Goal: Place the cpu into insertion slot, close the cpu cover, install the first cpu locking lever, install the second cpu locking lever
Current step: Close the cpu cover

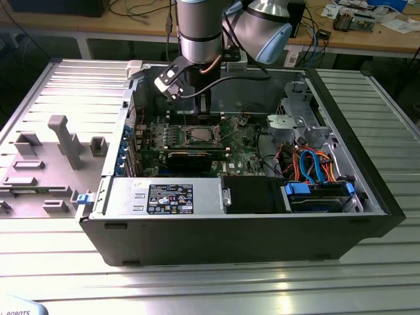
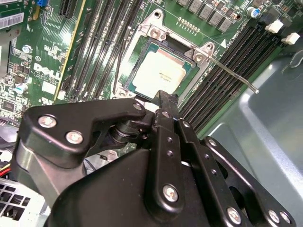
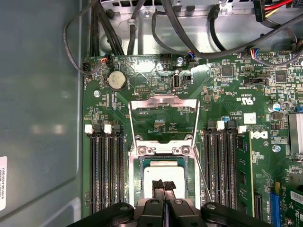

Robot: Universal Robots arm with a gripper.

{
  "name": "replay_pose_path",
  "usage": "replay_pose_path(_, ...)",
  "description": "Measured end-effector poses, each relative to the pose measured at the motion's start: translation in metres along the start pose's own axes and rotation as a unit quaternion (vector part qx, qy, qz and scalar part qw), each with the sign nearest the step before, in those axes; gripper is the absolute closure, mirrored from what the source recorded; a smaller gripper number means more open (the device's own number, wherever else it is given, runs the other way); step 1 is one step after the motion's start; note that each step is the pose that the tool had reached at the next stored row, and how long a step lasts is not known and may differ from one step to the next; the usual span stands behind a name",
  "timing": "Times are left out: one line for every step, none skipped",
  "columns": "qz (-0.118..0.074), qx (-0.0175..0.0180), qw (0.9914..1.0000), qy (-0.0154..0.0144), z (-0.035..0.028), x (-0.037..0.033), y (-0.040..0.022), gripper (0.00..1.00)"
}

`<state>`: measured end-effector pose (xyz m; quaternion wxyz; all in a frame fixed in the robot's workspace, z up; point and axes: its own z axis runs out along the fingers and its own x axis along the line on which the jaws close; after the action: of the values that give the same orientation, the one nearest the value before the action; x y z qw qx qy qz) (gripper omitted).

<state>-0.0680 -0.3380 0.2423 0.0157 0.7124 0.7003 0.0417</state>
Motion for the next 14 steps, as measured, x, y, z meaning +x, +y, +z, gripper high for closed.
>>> replay_pose_path(0.000, 0.0000, 1.00000, 0.0000, -0.0002, 0.0000, 0.0000, 0.89)
replay_pose_path(0.000, 0.0001, 1.00000, -0.0001, -0.0004, 0.0000, 0.0000, 0.89)
replay_pose_path(0.000, 0.0000, 1.00000, -0.0001, -0.0005, 0.0000, 0.0000, 0.89)
replay_pose_path(0.000, 0.0000, 1.00000, -0.0001, -0.0009, 0.0000, 0.0001, 0.89)
replay_pose_path(0.000, 0.0001, 1.00000, -0.0001, -0.0012, 0.0000, 0.0001, 0.89)
replay_pose_path(0.000, 0.0001, 1.00000, -0.0001, -0.0013, 0.0000, 0.0001, 0.89)
replay_pose_path(0.000, 0.0001, 1.00000, -0.0001, -0.0015, 0.0000, 0.0001, 0.89)
replay_pose_path(0.000, 0.0001, 1.00000, -0.0002, -0.0017, 0.0000, 0.0001, 0.89)
replay_pose_path(0.000, 0.0001, 1.00000, -0.0002, -0.0021, 0.0000, 0.0001, 0.89)
replay_pose_path(0.000, 0.0001, 1.00000, -0.0001, -0.0023, 0.0000, 0.0002, 0.89)
replay_pose_path(0.000, 0.0001, 1.00000, -0.0001, -0.0026, 0.0001, 0.0002, 0.89)
replay_pose_path(0.000, 0.0001, 1.00000, -0.0001, -0.0031, 0.0001, 0.0002, 0.89)
replay_pose_path(0.000, 0.0000, 1.00000, 0.0000, -0.0035, 0.0001, 0.0003, 0.89)
replay_pose_path(0.000, 0.0001, 1.00000, -0.0001, -0.0039, 0.0001, 0.0003, 0.89)
